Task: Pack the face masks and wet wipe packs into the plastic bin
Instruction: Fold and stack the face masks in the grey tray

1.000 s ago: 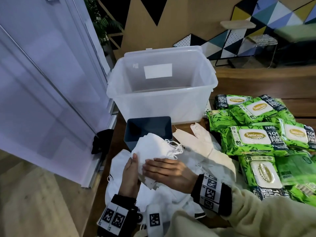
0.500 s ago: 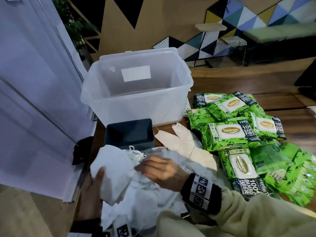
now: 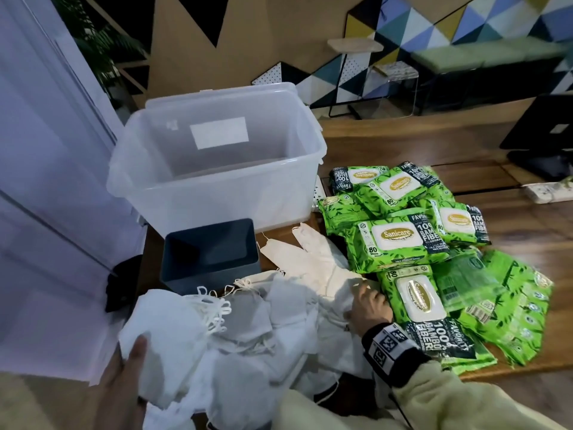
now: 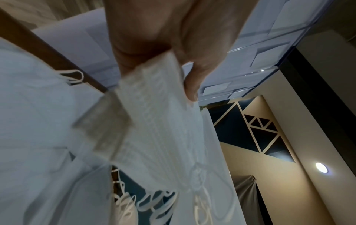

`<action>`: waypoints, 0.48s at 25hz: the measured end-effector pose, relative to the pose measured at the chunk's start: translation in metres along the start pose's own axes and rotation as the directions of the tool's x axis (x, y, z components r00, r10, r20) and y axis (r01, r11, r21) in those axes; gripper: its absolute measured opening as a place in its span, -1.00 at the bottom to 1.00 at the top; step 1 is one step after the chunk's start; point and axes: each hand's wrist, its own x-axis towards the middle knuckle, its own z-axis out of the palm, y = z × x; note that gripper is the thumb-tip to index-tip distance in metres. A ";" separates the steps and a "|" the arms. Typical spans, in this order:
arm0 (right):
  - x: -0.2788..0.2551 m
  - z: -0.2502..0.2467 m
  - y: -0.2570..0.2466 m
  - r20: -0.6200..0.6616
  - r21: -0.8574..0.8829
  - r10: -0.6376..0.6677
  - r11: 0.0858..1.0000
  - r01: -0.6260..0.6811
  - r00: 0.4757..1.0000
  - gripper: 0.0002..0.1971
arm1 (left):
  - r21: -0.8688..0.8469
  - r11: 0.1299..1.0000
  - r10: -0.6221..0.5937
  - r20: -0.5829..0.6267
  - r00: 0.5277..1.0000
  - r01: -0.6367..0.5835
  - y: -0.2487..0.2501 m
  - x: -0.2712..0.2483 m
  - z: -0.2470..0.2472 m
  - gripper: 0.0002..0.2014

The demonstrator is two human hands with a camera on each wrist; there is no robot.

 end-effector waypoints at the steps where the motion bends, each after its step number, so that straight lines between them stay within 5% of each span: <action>1: -0.001 0.002 0.001 -0.037 -0.016 -0.005 1.000 0.004 0.999 -0.09 | -0.036 0.999 -0.012 0.027 1.000 0.013 -0.002 0.000 0.003 -0.34; 3: -0.008 -0.001 0.000 -0.127 0.011 -0.043 0.999 0.045 0.991 -0.14 | -0.063 0.997 -0.049 0.043 0.998 0.052 -0.001 -0.001 0.011 -0.55; 7: -0.024 -0.019 -0.001 -0.312 0.248 -0.223 0.919 0.305 0.924 -0.46 | -0.103 0.990 -0.093 0.079 0.993 0.100 0.014 -0.006 0.019 -0.63; 10: -0.038 -0.051 -0.001 -0.531 0.491 -0.239 0.695 0.525 0.813 -0.56 | -0.118 0.990 -0.058 0.112 0.992 0.071 0.020 -0.005 0.015 -0.62; 12: -0.053 -0.086 -0.008 -0.576 0.658 -0.181 0.476 0.584 0.797 -0.63 | -0.108 0.993 -0.030 0.131 0.991 0.045 0.019 -0.003 0.013 -0.61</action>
